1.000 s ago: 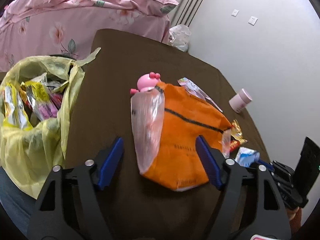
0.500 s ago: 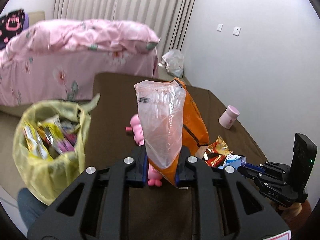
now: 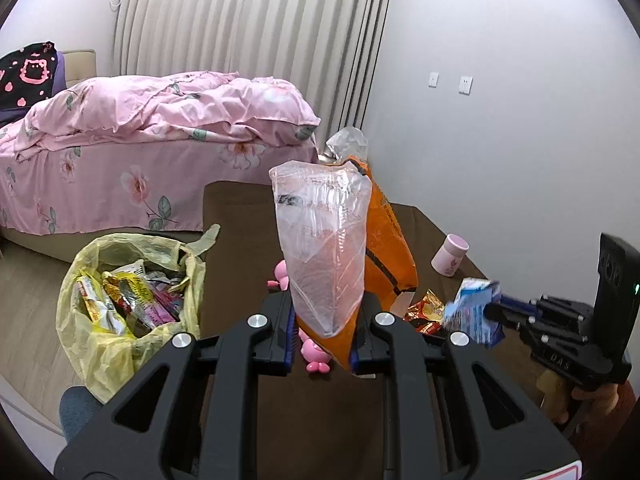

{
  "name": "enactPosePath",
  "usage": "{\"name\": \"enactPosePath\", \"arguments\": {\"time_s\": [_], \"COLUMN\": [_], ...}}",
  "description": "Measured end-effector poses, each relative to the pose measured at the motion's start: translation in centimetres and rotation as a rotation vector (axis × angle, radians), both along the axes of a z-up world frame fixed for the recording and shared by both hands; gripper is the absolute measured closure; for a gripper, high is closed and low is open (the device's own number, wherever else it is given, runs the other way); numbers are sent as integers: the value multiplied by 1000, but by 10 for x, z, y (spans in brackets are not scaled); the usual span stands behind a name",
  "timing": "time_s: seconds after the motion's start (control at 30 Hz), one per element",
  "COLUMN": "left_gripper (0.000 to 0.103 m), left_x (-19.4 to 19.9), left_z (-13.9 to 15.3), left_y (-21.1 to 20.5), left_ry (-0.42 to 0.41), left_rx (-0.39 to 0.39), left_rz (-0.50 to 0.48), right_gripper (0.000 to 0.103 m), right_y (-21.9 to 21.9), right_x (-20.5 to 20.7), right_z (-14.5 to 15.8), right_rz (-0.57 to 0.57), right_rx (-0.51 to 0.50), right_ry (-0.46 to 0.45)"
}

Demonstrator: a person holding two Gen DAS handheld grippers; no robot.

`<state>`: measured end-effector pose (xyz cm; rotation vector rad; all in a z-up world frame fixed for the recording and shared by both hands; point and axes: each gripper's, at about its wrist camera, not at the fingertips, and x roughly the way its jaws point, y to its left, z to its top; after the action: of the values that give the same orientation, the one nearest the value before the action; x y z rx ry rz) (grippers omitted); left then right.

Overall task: Collect trash
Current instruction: 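Carry the orange bag and packet over the yellow bag and release both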

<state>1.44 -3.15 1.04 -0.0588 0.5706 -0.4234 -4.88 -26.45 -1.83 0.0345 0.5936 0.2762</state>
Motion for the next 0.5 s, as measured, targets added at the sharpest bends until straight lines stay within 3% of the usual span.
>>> {"name": "enactPosePath", "arguments": {"time_s": [0.3,0.5], "left_gripper": [86,86], "left_x": [-14,-18], "left_z": [17,22], "left_y": [42,76], "left_ry": [-47,-74], "left_rx": [-53,-75], "left_rz": [77,153], "right_gripper": [91,91], "right_y": [35,66], "right_x": [18,25], "right_z": [57,73], "right_rz": [61,120], "right_rx": [-12,-48], "right_ry": [-95,-132]}}
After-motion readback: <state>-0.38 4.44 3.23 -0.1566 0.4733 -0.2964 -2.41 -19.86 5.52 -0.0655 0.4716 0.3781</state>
